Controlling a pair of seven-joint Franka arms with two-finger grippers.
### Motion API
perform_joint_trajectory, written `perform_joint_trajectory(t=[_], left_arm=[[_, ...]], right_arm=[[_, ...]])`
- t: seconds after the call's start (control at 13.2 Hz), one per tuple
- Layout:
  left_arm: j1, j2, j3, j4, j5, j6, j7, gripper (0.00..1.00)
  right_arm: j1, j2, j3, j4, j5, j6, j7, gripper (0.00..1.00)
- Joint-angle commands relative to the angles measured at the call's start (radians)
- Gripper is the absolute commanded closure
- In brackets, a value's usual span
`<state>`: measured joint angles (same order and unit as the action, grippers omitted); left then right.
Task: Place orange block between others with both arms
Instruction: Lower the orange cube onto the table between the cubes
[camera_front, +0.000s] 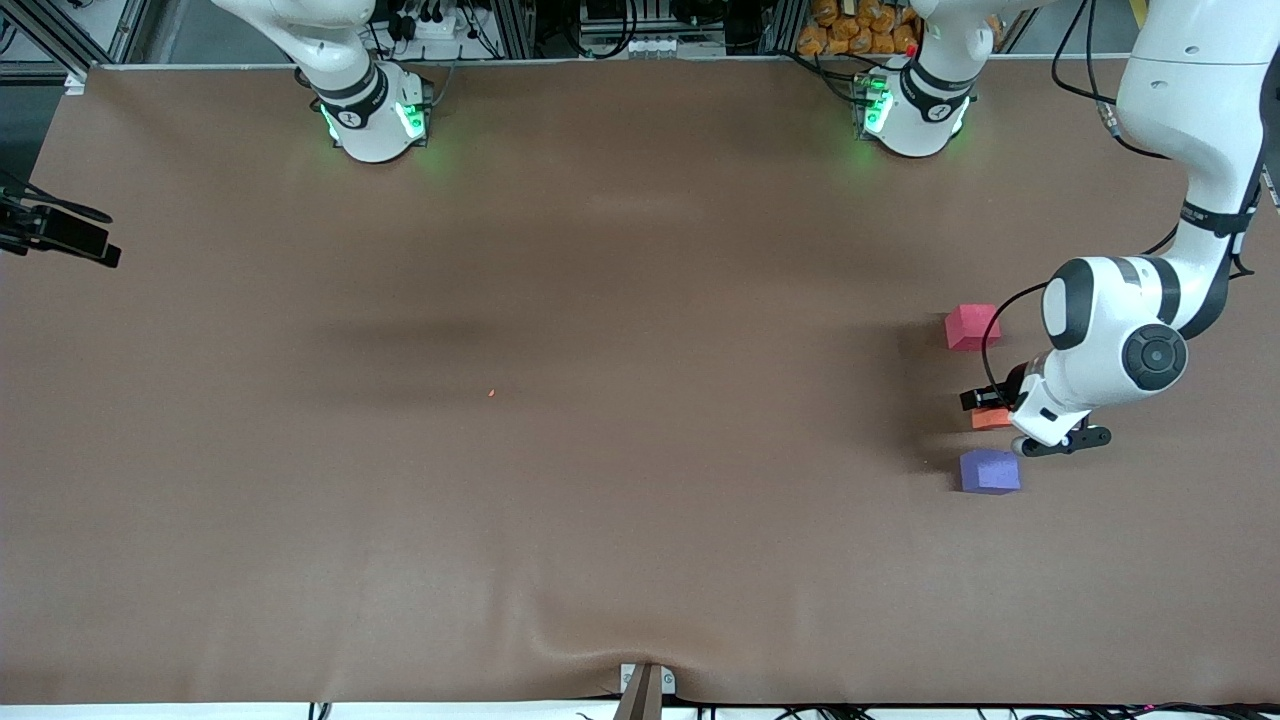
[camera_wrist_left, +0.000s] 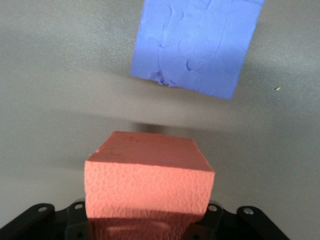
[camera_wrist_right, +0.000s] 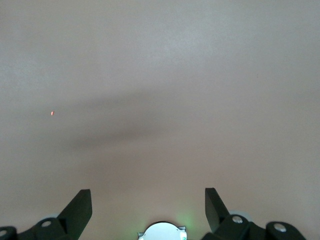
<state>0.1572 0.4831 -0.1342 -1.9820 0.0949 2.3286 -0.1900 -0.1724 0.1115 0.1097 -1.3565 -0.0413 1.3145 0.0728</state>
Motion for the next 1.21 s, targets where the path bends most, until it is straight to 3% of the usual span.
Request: perform_joint_trajectory(t=[0.0,1.14], left_arm=[[-0.001,0.012,-0.010,-0.032,0.000,0.064,-0.020,1.00],[0.010,0.025,-0.010,-0.055,-0.001,0.109,-0.031,1.00]], right_arm=[[-0.010,-0.006,0.011,0.007,0.018,-0.008,0.013,0.00],[-0.010,-0.004,0.011,0.007,0.014,-0.012,0.013,0.00]])
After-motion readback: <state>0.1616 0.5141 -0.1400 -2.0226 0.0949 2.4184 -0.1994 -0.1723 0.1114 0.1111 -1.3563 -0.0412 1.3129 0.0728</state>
